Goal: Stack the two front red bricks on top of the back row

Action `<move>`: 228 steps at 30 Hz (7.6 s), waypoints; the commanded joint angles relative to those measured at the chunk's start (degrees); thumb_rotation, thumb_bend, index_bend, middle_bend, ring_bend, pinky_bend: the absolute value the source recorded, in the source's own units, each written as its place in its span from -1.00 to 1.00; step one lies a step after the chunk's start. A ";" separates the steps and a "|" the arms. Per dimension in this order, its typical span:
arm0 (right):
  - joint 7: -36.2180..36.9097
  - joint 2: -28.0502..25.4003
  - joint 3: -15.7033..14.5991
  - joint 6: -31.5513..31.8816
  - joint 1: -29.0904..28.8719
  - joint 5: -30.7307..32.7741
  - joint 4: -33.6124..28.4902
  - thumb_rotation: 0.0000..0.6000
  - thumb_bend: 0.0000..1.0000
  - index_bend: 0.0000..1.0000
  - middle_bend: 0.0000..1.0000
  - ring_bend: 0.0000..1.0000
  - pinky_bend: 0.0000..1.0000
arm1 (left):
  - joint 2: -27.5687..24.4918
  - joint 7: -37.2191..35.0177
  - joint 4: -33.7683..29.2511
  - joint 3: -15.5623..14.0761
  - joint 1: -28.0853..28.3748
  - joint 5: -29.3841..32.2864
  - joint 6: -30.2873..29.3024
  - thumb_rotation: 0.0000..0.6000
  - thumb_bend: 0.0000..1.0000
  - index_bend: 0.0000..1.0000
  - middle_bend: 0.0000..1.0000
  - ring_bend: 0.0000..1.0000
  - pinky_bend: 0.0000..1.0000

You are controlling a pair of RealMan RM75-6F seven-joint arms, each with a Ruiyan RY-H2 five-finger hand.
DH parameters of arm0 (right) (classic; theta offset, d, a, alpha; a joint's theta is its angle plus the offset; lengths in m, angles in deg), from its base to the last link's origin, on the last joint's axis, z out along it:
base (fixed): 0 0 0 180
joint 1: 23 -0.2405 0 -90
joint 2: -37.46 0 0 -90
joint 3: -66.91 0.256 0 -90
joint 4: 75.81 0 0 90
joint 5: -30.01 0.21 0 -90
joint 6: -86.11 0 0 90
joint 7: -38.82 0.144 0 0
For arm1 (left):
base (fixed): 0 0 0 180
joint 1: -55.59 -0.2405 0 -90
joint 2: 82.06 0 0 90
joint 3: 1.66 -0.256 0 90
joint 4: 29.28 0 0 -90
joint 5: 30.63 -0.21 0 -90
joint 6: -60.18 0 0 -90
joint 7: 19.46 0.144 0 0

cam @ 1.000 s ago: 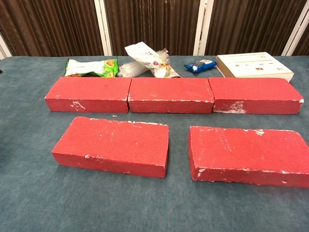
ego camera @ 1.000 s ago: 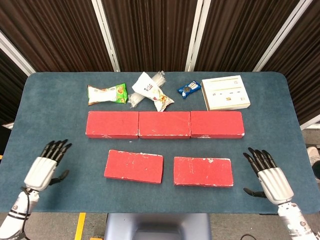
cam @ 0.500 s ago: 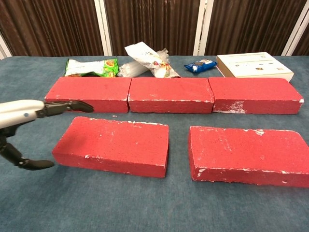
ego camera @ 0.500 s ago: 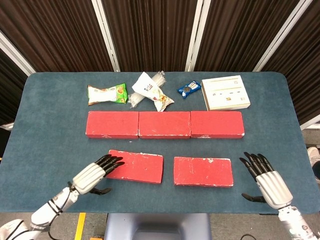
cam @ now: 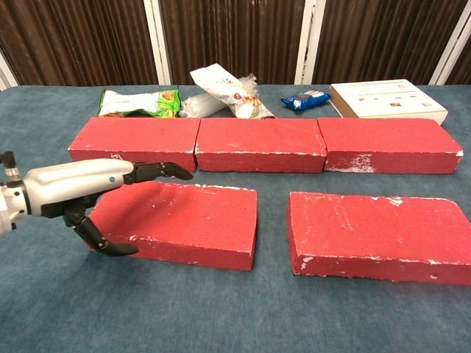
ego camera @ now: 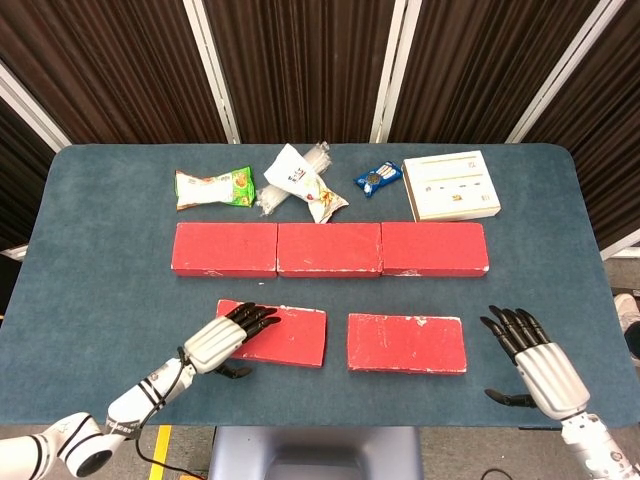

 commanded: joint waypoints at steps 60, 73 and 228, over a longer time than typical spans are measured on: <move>1.04 -0.67 1.63 -4.46 -1.74 4.80 -0.24 1.00 -0.75 -1.00 -1.00 -1.00 -1.00 | 4.01 10.24 17.23 17.04 18.07 25.86 14.87 1.00 -0.44 -1.00 0.25 0.34 0.35; 1.18 -0.59 2.20 -5.72 -2.21 6.39 -0.06 1.00 -0.75 -1.00 -1.00 -1.00 -1.00 | 7.68 5.65 24.25 14.87 20.88 23.57 17.40 1.00 -0.44 -1.00 0.19 0.15 0.10; 9.74 19.38 16.97 -53.98 -48.87 18.75 35.41 1.00 -0.76 0.15 -0.01 -0.28 -0.08 | -0.86 7.77 24.82 3.72 -17.70 16.03 -15.38 1.00 -0.45 -1.00 -1.00 -1.00 -0.92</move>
